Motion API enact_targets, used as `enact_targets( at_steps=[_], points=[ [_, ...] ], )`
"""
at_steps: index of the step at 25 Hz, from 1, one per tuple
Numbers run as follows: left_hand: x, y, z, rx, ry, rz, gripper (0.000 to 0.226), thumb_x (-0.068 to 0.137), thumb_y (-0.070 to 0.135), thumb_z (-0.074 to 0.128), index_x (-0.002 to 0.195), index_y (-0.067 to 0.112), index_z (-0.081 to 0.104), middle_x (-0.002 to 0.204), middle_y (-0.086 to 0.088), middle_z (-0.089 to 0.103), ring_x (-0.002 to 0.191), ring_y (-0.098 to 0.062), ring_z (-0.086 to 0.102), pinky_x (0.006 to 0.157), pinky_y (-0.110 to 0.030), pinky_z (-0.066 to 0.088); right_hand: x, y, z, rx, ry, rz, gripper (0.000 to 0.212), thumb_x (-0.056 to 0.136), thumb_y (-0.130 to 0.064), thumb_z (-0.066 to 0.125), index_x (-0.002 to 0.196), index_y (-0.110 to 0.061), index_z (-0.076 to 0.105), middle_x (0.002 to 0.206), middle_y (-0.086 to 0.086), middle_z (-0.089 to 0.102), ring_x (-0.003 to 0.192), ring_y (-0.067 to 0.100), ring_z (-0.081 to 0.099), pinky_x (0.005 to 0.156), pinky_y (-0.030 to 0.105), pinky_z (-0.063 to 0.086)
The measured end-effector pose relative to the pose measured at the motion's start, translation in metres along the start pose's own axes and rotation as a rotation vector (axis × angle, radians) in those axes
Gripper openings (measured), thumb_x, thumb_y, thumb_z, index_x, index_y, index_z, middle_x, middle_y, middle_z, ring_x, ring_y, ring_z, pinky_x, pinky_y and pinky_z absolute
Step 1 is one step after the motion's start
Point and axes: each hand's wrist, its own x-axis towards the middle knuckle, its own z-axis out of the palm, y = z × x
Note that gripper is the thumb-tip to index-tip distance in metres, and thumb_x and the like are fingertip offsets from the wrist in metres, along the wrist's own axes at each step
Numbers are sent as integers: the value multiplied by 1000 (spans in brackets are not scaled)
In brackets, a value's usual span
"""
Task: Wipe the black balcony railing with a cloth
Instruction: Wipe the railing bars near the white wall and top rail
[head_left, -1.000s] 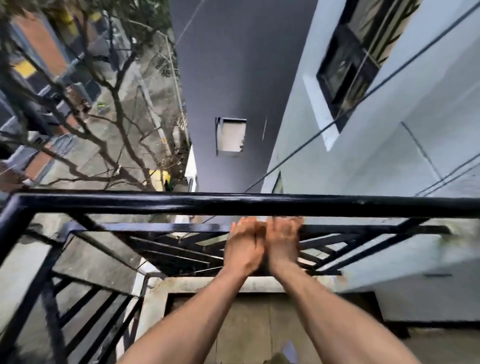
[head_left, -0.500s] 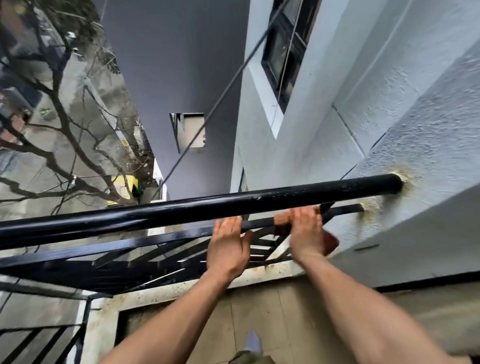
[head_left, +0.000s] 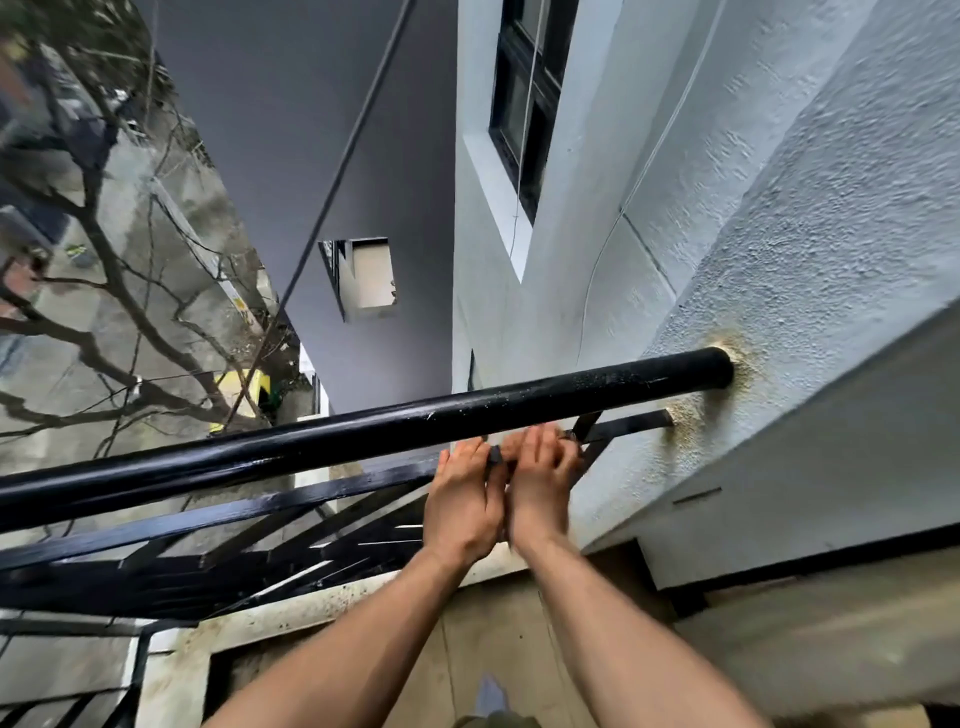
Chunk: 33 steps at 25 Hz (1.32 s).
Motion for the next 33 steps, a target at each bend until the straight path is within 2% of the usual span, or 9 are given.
enact_targets(
  at_steps=[4, 10, 12, 15, 18, 23, 27, 30, 33],
  points=[
    [4, -4, -12, -71, 44, 91, 29, 101, 37, 42, 126, 34, 56, 125, 15, 62, 115, -9, 54, 102, -31, 42, -4, 19, 4, 362, -113, -288, 58, 80, 9, 63, 132, -17, 64, 141, 5, 57, 133, 23, 50, 117, 35, 36],
    [21, 48, 10, -37, -29, 137, 38, 100, 46, 41, 131, 26, 50, 128, 3, 58, 118, -18, 53, 96, -34, 47, 58, 131, -52, 507, 517, 534, 32, 78, 1, 59, 106, -10, 69, 108, 14, 66, 103, 34, 61, 95, 43, 50],
    [25, 62, 24, -1, -98, 161, 49, 100, 47, 38, 140, 21, 46, 140, 0, 53, 130, -19, 47, 107, -33, 41, 92, 130, -50, 578, 360, 518, 25, 89, -18, 52, 110, -19, 65, 113, 7, 60, 104, 27, 57, 85, 38, 48],
    [22, 69, 29, 3, -145, 161, 45, 102, 45, 39, 139, 21, 45, 141, 0, 51, 131, -20, 45, 109, -30, 35, 73, 96, -25, 10, -397, 83, 42, 91, -22, 52, 130, -37, 45, 145, -9, 35, 123, 25, 48, 86, 36, 45],
    [26, 59, 26, 66, -185, 143, 49, 102, 46, 40, 146, 26, 35, 150, 2, 44, 139, -19, 38, 113, -32, 33, 59, 132, -46, -70, -345, -223, 67, 83, -10, 55, 140, -42, 38, 150, -18, 31, 109, 28, 52, 82, 38, 47],
    [36, 51, 28, 150, -334, 62, 63, 102, 47, 40, 158, 21, 27, 166, 4, 22, 154, -16, 16, 125, -31, 16, 78, 119, -53, -196, -141, 180, 60, 93, -13, 49, 151, -14, 32, 160, 9, 24, 114, 38, 54, 77, 37, 47],
    [51, 70, 25, 14, -288, -35, 49, 87, 32, 56, 134, 42, 46, 135, 8, 58, 122, -17, 55, 97, -35, 50, 52, 64, -39, 426, -246, 192, 44, 87, -2, 53, 128, -16, 54, 145, 4, 45, 98, 31, 61, 81, 28, 51],
    [62, 69, 28, 62, -289, -68, 25, 96, 31, 44, 117, 27, 56, 122, -4, 66, 110, -29, 62, 84, -37, 52, 67, 55, -67, 1341, -60, 658, 34, 86, 19, 48, 84, -12, 62, 75, 4, 68, 68, 23, 60, 53, 21, 51],
    [68, 56, 23, -63, -368, -164, 29, 101, 24, 44, 114, 15, 68, 113, -11, 73, 103, -30, 69, 85, -37, 55, 54, 37, -66, 1514, 72, 579, 31, 85, 14, 60, 106, -9, 62, 92, 5, 72, 80, 21, 70, 69, 34, 60]
  ],
)
